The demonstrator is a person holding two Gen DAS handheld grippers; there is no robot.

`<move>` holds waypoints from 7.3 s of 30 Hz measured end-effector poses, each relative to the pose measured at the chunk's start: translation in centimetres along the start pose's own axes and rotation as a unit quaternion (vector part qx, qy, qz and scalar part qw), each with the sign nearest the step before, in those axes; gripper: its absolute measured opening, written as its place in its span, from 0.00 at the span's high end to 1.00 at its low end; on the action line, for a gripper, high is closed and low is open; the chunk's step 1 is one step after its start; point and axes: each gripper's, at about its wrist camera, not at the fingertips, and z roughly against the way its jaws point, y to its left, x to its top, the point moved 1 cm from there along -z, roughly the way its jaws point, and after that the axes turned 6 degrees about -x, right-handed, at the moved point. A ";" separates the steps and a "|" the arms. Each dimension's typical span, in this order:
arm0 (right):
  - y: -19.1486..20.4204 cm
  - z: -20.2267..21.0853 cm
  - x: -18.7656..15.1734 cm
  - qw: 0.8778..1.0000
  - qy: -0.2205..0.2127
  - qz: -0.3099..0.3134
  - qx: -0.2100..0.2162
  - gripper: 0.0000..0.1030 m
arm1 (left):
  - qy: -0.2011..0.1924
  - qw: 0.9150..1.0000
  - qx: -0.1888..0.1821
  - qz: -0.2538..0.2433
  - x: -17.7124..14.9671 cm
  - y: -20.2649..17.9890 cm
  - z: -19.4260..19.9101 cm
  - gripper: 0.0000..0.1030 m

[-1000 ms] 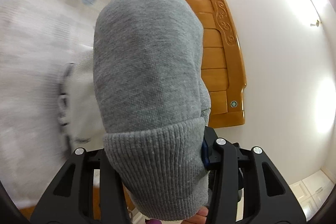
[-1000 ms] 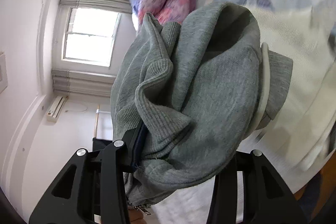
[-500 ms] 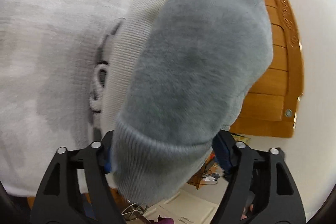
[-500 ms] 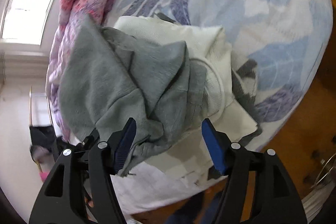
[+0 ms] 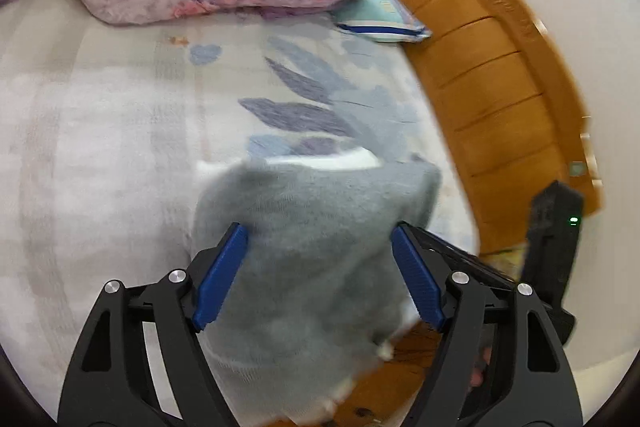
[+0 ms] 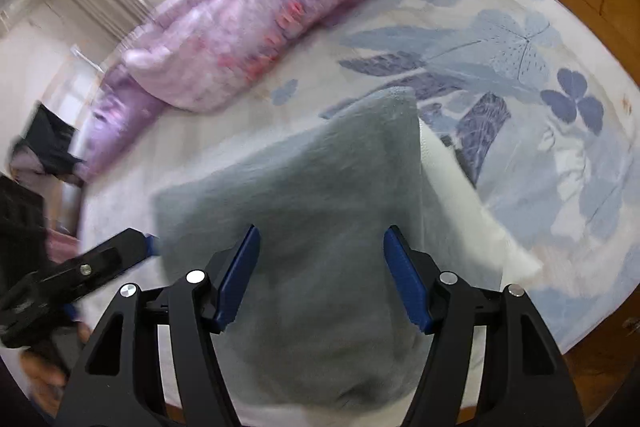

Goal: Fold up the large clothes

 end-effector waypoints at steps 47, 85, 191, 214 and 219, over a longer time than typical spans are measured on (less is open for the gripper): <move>24.6 11.2 -13.7 0.977 0.009 0.125 -0.174 0.10 | 0.012 0.987 0.158 -0.015 -10.2 13.2 21.5 0.05; 37.2 36.6 -31.4 0.968 -0.136 0.184 -0.100 0.09 | -0.177 0.956 0.229 -0.057 -25.9 0.8 52.2 0.05; 47.5 55.4 -47.1 0.941 -0.295 0.137 -0.094 0.08 | -0.316 0.900 0.225 -0.198 -37.1 -6.6 79.4 0.05; 47.5 55.4 -47.2 0.945 -0.285 0.132 -0.094 0.08 | -0.309 0.904 0.221 -0.196 -37.2 -5.6 78.3 0.05; 47.5 55.4 -47.2 0.945 -0.285 0.131 -0.094 0.08 | -0.310 0.904 0.220 -0.195 -37.1 -5.5 78.3 0.05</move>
